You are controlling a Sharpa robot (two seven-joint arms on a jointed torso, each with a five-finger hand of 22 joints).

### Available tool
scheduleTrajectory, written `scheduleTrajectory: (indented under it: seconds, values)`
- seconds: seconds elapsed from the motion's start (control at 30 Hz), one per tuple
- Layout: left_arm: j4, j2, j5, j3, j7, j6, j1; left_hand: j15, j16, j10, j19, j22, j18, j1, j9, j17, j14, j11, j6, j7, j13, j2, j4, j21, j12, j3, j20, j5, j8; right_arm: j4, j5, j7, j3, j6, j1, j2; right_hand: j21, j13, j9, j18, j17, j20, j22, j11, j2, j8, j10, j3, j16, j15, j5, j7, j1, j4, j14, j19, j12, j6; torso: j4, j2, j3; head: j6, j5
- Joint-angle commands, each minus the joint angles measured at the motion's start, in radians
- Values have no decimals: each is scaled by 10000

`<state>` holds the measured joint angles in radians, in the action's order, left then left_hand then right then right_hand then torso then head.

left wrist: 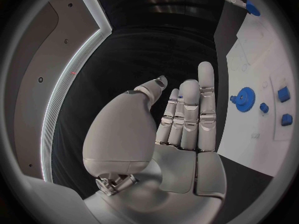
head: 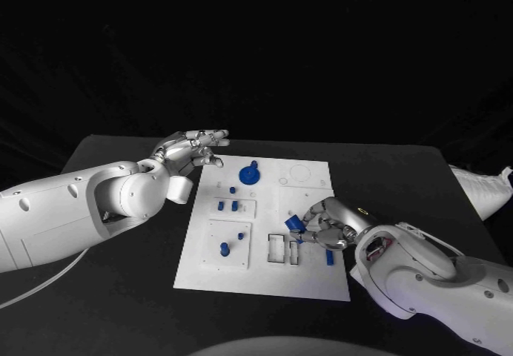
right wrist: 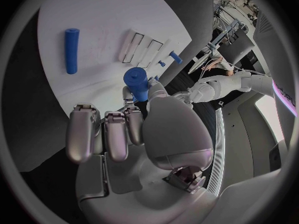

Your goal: Assemble the parts on the task board

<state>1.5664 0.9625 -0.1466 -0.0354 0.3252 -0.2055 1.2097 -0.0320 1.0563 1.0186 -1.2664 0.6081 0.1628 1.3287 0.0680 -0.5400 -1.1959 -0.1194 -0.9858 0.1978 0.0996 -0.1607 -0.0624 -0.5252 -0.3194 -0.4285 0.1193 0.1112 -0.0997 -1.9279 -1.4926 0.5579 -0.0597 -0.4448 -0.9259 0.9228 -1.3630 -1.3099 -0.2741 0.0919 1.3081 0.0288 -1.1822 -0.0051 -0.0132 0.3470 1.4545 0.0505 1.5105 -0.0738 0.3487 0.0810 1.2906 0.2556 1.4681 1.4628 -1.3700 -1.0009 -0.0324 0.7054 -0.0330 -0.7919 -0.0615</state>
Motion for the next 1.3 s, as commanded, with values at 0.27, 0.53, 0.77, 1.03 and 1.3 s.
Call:
scheduleTrajectory:
  seconds: [0.27,0.53,0.77,1.03,1.3]
  values:
    - [56,-20,6,5,47,207,3,11,-36,-63,34,-11,178,-75,3,11,49,-15,53,-13,13,25,-7,41,-51,74,51,41,-64,7,1504,251,-1,1117,-15,-365,-53,-627,-565,-181,1524,-69,-15,-60,-175,317,-37,-13,31,-65,11,-145,-180,260,822,19,142,-145,39,26,-13,-26,5]
    - [91,-23,6,5,48,208,3,9,-42,-87,35,-21,180,-78,4,53,71,-17,64,-12,16,27,-6,53,-89,96,55,42,-80,136,1869,391,14,1548,-14,-641,-48,-510,-708,-179,1512,-110,-16,-125,-310,417,-70,43,22,-119,23,-222,-604,335,819,21,320,-285,65,28,-28,-26,38]
    - [97,-20,6,5,49,205,4,9,-42,-87,35,-21,180,-78,4,53,71,-17,64,-12,16,27,-6,53,-89,96,55,42,-80,283,1679,455,16,1582,-14,-765,-48,-327,-805,-181,1520,-144,-26,-165,-386,465,-123,119,24,-153,-15,-266,-984,339,821,31,555,-348,92,38,-34,-35,54]
    - [98,-15,6,5,47,207,4,9,-42,-87,35,-21,180,-78,4,53,71,-17,64,-12,16,27,-6,53,-89,96,55,42,-80,404,1503,490,18,1832,-14,-870,-45,-503,-1005,-182,1518,-213,-38,-268,-399,663,7,281,19,-236,50,-393,-1405,337,820,43,411,-601,112,54,-36,-53,62]
    - [97,-8,6,5,43,204,4,9,-42,-87,35,-21,180,-78,4,53,71,-17,64,-12,16,27,-6,53,-89,96,55,42,-80,457,1295,509,22,2005,-14,-926,-33,-551,-1151,-185,1512,-254,-39,-305,-377,744,37,611,12,-271,-328,-434,-1893,346,818,47,416,-626,125,54,-41,-86,61]
